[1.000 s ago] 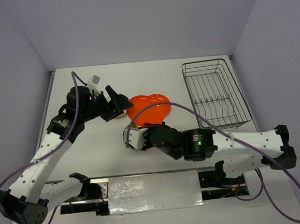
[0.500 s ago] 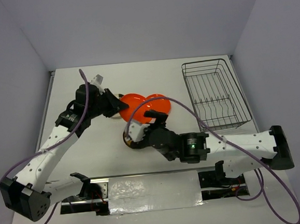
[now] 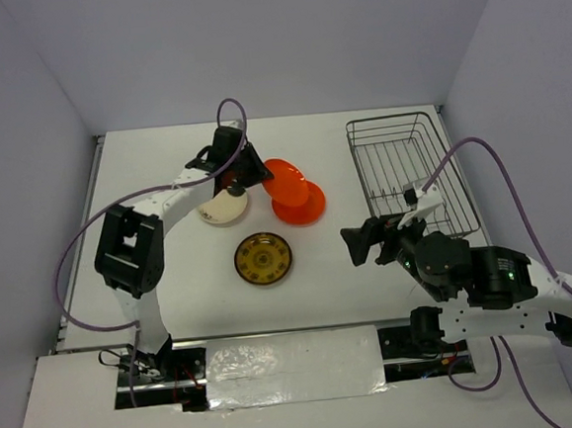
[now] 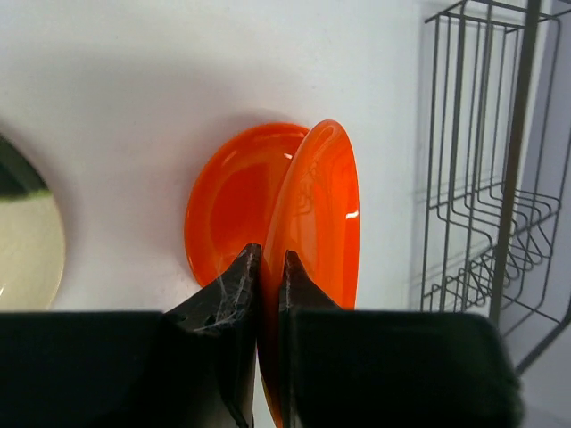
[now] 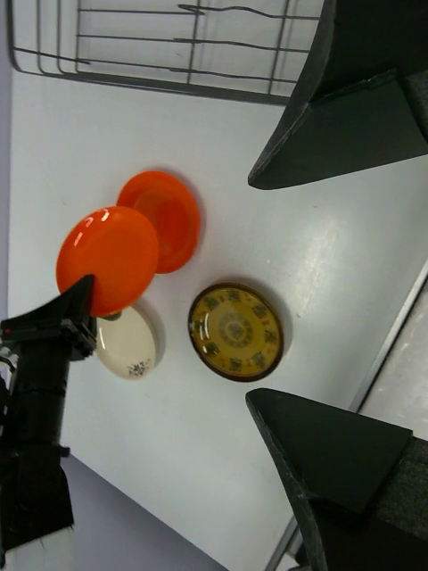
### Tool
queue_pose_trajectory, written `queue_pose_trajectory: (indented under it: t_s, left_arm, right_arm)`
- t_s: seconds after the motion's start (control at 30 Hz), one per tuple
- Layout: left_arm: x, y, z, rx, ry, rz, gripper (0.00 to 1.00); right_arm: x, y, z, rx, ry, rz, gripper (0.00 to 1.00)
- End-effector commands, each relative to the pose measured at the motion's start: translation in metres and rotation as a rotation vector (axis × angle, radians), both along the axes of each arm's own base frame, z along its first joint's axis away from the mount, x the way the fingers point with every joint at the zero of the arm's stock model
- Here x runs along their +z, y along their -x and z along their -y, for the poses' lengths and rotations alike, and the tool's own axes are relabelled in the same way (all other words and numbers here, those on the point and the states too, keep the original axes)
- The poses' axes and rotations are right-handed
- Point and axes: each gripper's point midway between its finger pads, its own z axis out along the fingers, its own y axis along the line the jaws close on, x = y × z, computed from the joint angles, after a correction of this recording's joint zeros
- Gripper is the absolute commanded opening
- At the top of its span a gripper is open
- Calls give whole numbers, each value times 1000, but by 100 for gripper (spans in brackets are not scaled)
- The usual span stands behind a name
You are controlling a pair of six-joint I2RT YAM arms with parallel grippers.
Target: Unload the plates from the dish rack
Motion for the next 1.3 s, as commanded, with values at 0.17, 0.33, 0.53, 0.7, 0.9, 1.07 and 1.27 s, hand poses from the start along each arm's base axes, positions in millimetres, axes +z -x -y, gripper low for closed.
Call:
queue_pose_trajectory:
  t_s: [0.17, 0.33, 0.53, 0.7, 0.9, 1.07, 1.27]
  left_arm:
    - [-13, -40, 26, -46, 9, 34, 20]
    - [-41, -33, 29, -39, -35, -35, 36]
    - [-47, -17, 24, -5, -125, -65, 82]
    - [-23, -15, 18, 16, -228, -52, 99]
    - [44, 0, -38, 172, -419, 62, 100]
    - [104, 35, -115, 289, -632, 145, 99]
    - [124, 90, -228, 467, -589, 127, 100]
  right_arm:
    - [-26, 10, 15, 9, 6, -84, 100]
    - [-35, 7, 10, -10, 111, -92, 100]
    - [-35, 6, 12, -47, 139, -126, 100]
    - [-42, -1, 25, -152, 154, -181, 100]
    - [-61, -35, 26, -198, 165, -218, 100]
    - [-54, -71, 47, -254, 97, -174, 100]
    - [-51, -96, 77, -303, 118, -217, 100]
